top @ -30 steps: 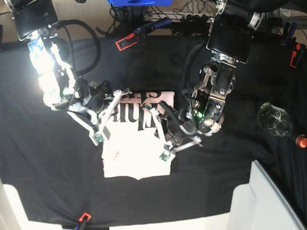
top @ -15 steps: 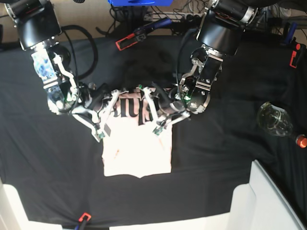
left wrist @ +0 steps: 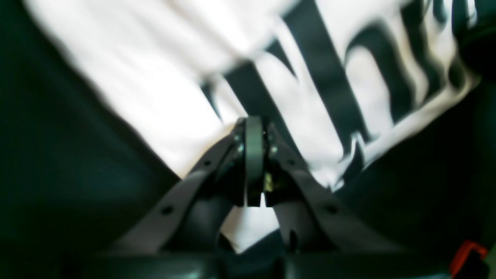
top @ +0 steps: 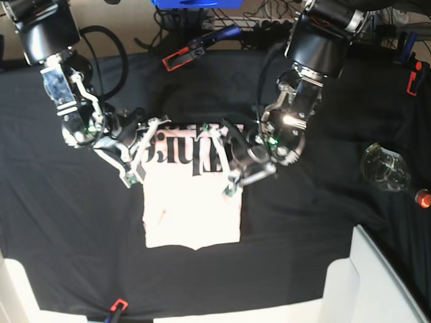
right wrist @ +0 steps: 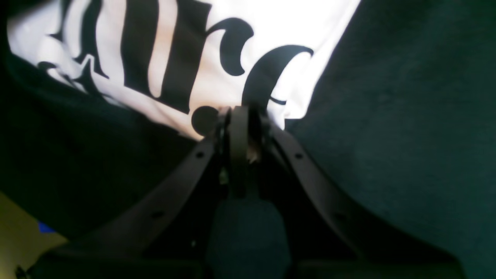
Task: Fold the T-shirt properly
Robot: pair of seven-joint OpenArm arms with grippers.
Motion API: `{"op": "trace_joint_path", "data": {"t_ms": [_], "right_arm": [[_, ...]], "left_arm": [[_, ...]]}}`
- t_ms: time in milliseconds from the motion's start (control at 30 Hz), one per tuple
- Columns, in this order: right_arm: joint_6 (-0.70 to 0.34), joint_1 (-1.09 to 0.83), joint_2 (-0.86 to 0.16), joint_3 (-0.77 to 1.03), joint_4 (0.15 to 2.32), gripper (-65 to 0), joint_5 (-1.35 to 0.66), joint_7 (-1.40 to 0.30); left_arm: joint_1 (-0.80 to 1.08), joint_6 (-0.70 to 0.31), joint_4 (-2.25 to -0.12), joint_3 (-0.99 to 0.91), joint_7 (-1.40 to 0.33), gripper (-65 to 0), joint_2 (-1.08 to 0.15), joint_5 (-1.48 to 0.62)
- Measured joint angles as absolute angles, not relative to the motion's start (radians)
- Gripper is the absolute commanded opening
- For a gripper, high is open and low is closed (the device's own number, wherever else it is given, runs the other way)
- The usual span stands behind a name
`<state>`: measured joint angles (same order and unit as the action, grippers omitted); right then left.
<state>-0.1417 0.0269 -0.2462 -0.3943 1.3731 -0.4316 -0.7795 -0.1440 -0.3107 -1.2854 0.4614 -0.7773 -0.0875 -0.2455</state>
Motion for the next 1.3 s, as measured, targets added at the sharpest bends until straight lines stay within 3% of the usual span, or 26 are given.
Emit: {"op": "trace_joint_path", "data": {"t_ms": [333,533,600,700,867,1067,1300], "right_arm": [[-0.142,0.036,-0.248,-0.391,1.586,-61.4,-0.435,-0.908],[-0.151,0.076,-0.212,-0.393,1.395,-61.4,-0.424,-0.859],[-0.210,0.078,-0.213,-0.393,1.348,-61.4,-0.425,-0.823],[-0.278,0.078,-0.218,-0.390,1.255,-61.4,-0.437,-0.764],[-0.283,0.082,-0.224,-0.390,1.230,-61.8,-0.444,-0.734],[-0.259,-0.006,-0.295,-0.389,1.504,-61.8,-0.419,-0.814],[-0.056,-0.123,-0.385,-0.389,1.667,-61.5,-0.425,-0.798]], "left_arm": [[-0.111,-0.310,-1.374,0.459,-0.774,-65.0,-0.078,-0.243],[-0.111,-0.312,-1.235,0.464,-0.759,-65.0,-0.067,-0.243],[-0.107,-0.313,-1.200,0.462,-0.736,-65.0,-0.084,-0.244],[-0.099,-0.313,-1.195,0.459,-0.684,-65.0,-0.111,-0.245],[-0.093,-0.310,-1.234,0.459,-0.690,-65.0,-0.108,-0.242],[-0.049,-0.313,-1.480,0.390,-0.682,-65.0,-0.092,-0.247],[0.169,-0.303,-1.658,0.228,-0.686,-65.0,-0.111,-0.231]]}}
